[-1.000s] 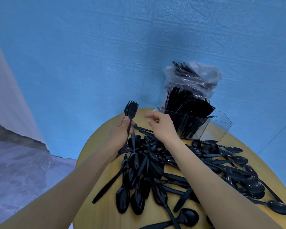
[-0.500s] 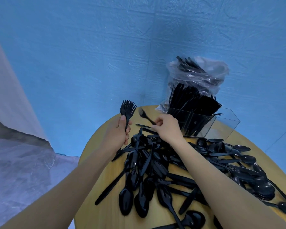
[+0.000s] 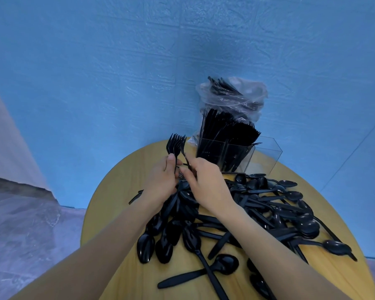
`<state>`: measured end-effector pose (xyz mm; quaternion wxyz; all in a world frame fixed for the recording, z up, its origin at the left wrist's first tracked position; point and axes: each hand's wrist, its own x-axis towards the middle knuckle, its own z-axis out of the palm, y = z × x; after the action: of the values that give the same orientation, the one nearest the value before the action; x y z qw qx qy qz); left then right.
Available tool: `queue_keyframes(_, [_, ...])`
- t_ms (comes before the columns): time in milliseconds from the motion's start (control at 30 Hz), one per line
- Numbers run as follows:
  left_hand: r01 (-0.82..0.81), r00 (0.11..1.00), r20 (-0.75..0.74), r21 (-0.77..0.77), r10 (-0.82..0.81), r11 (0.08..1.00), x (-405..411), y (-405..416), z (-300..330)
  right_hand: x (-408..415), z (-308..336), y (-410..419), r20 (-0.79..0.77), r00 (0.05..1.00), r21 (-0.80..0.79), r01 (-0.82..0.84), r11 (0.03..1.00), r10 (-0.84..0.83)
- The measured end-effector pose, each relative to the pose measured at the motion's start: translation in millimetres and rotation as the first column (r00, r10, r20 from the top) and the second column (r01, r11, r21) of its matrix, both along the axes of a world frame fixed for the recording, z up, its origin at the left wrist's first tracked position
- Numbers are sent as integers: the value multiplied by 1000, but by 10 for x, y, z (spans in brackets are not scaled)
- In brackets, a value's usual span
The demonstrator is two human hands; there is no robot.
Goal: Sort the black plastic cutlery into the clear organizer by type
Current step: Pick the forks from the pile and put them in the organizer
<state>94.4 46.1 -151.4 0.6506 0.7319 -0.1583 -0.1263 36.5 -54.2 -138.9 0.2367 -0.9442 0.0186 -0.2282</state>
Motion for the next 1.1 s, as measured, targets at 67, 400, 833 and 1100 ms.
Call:
queue_keyframes(67, [7,1000,10,7,-7,1000,-52,-35,26,-43,18,-15,-12,1000,16,-12,1000,12])
queue_keyframes(400, [-19,994,112,83,10,996,-241,-82,128,-192,-3,-75,-114,992,55,-46,997,52])
queue_keyframes(833, [113,991,-68,7,-113,994,-240,-87,33,-353,-207,-997,-361,879,-34,323,946,-313])
queue_keyframes(1100, [117,991,-74,38,-114,992,-294,-110,38,-311,-241,-1120,-458,843,-122,255,959,-282])
